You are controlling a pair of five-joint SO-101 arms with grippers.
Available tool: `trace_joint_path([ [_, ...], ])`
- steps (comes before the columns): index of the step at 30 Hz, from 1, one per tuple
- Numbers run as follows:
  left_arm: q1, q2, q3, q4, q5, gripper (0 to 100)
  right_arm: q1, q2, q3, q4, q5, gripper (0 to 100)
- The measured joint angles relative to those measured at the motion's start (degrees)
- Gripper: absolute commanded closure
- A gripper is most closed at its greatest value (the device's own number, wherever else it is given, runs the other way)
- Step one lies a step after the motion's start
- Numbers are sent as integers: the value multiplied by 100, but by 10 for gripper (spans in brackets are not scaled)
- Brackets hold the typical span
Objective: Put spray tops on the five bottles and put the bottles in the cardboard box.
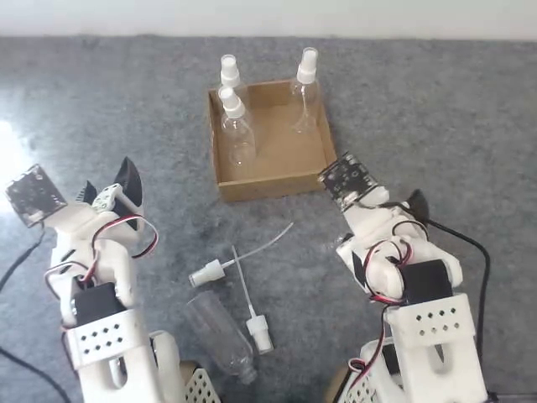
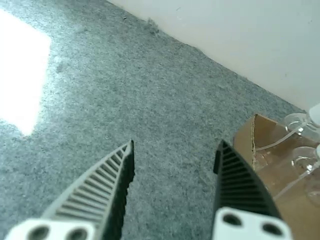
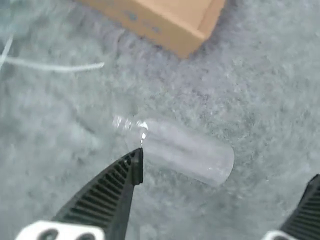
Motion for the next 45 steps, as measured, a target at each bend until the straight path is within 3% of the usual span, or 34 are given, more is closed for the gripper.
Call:
trace_joint_path([
  [7, 0, 0, 0, 0, 0, 754, 0, 79, 0, 422, 1108, 563],
  [22, 0, 0, 88, -35, 0, 754, -352, 2857, -695, 448, 2312, 563],
  [36, 0, 0, 88, -35, 0, 754, -695, 3982, -695, 281, 3552, 565],
  [45, 0, 0, 88, -53, 0, 754, -703, 4659, -756, -167, 3578, 776],
])
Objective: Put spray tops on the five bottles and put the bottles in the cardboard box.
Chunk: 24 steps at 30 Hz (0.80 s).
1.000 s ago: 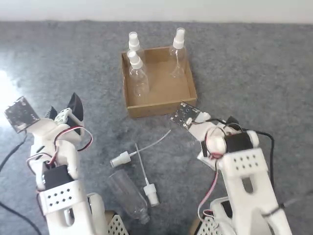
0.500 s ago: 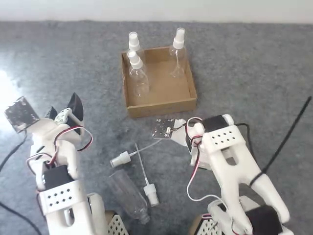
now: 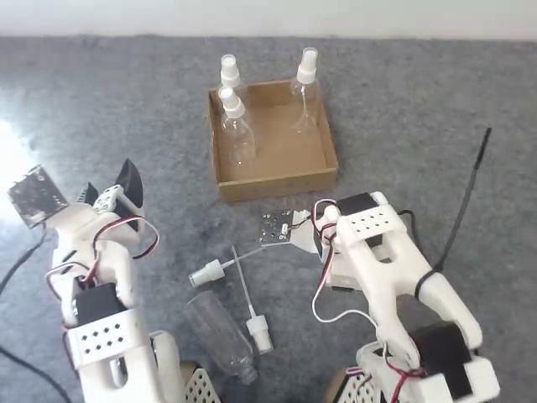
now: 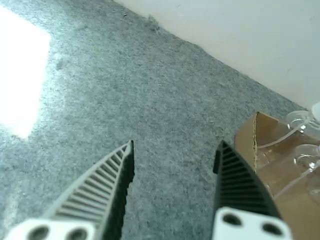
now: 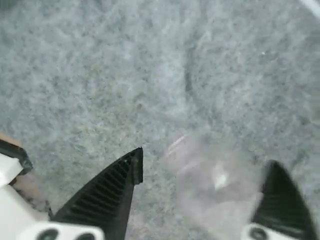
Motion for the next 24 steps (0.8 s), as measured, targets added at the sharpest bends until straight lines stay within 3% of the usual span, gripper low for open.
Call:
trace_joint_path([
  [15, 0, 0, 0, 0, 0, 754, 273, 264, -343, -167, -35, 789],
  [24, 0, 0, 0, 0, 0, 754, 624, 264, -738, -167, -1398, 788],
])
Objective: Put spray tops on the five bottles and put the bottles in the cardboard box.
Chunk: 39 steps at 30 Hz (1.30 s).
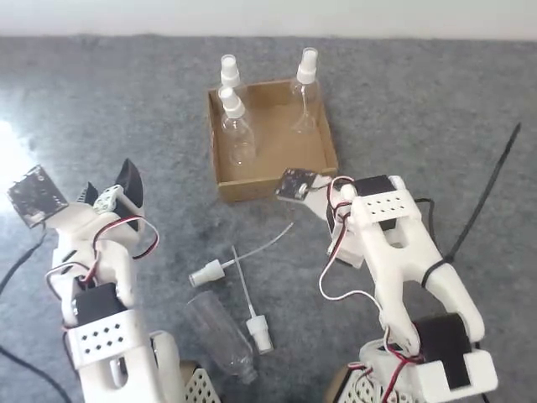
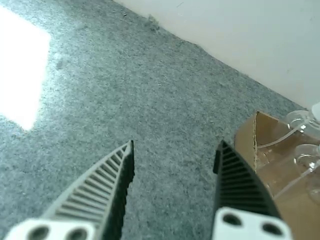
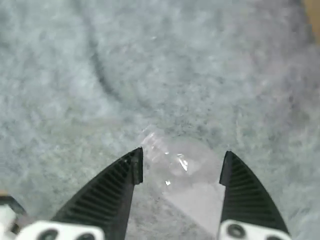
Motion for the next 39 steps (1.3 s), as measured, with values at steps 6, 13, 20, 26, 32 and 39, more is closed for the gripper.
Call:
trace_joint_path([
  [6, 0, 0, 0, 0, 0, 754, 0, 0, -123, 0, -844, 786],
  [13, 0, 0, 0, -88, 0, 754, -35, 0, -536, 633, -35, 785],
  [20, 0, 0, 0, -149, 0, 754, -149, 0, -642, 1090, 1204, 653],
  [26, 0, 0, 0, -149, 0, 754, -132, 0, -642, 1099, 1802, 652],
  [32, 0, 0, 0, -149, 0, 754, 158, 18, -642, 1099, 2611, 701],
  [39, 0, 0, 0, -149, 0, 754, 229, 703, -536, 1037, 3130, 702],
])
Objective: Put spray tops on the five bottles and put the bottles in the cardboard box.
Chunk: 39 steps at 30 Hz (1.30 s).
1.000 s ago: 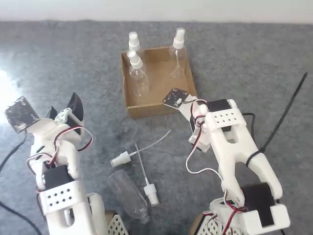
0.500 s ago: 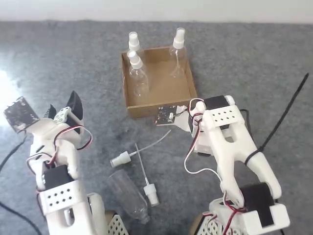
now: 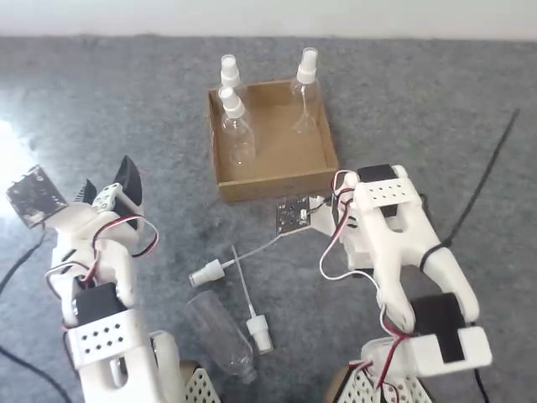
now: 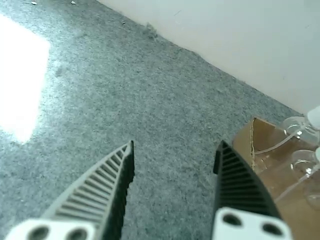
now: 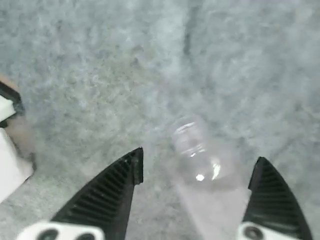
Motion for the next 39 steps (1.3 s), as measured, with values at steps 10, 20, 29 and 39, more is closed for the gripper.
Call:
trace_joint_path([
  [10, 0, 0, 0, 0, 0, 754, 299, 809, 0, -1046, 18, 703],
  [20, 114, 0, 0, 0, -123, 754, 343, 809, -26, -1204, 26, 960],
  [29, 167, 0, 0, 0, -176, 754, 53, 818, -255, -1196, -1134, 961],
  [39, 158, 0, 0, 0, -176, 754, -290, 818, -782, -835, -2084, 786],
])
